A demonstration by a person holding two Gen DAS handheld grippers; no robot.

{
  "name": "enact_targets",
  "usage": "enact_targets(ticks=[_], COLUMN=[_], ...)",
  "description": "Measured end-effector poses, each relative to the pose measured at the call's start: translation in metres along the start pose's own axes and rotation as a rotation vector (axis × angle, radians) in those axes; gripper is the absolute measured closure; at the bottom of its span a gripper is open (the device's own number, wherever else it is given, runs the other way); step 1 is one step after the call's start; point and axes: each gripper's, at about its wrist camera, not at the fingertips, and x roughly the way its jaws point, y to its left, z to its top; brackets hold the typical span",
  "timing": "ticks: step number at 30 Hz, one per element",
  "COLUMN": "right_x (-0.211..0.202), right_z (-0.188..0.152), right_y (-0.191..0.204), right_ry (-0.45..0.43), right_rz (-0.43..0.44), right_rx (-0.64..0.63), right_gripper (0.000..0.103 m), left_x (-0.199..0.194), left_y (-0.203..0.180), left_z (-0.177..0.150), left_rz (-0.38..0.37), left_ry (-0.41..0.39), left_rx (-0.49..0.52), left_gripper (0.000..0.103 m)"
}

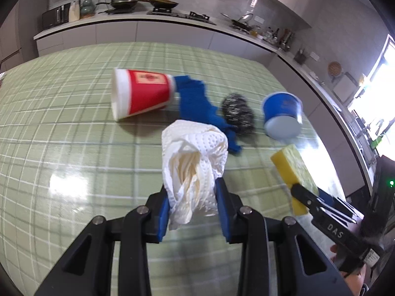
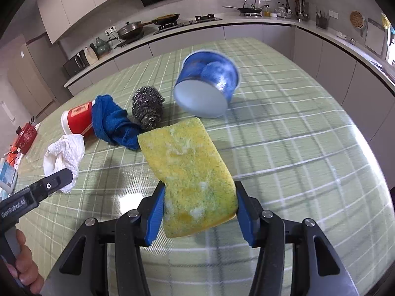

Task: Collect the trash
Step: 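Carry the sponge and tissue over the black bin and open both tools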

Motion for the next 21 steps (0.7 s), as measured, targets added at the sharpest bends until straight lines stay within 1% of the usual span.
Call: enact_targets(ticks=[4, 11, 14, 17, 21], right_x=[-0.015, -0.036, -0.045, -0.058, -0.071], right_z=[0.001, 0.005, 0.006, 0.003, -0.004], right_y=[-0.024, -0.073, -0.094, -0.115, -0.135], right_ry=[-0.012, -0.028, -0.038, -0.050, -0.070], right_rz=[0.009, 0.018, 0.010, 0.004, -0.035], right_rx=[0.005, -0.010, -0.002, 0.039, 0.084], right_gripper=[0.048, 0.048, 0.048, 0.048, 0.048], left_x=[0.001, 0.009, 0.014, 0.019, 0.025], left_y=[-0.027, -0.080, -0.101, -0.120, -0.137], left_z=[0.000, -0.007, -0.008, -0.006, -0.006], left_rz=[-0.006, -0.014, -0.028, -0.038, -0.068], left_ry=[-0.011, -0.022, -0.014, -0.003, -0.005], left_rx=[0.014, -0.002, -0.001, 0.034, 0.087], left_gripper=[0.068, 0.068, 0.068, 0.068, 0.068])
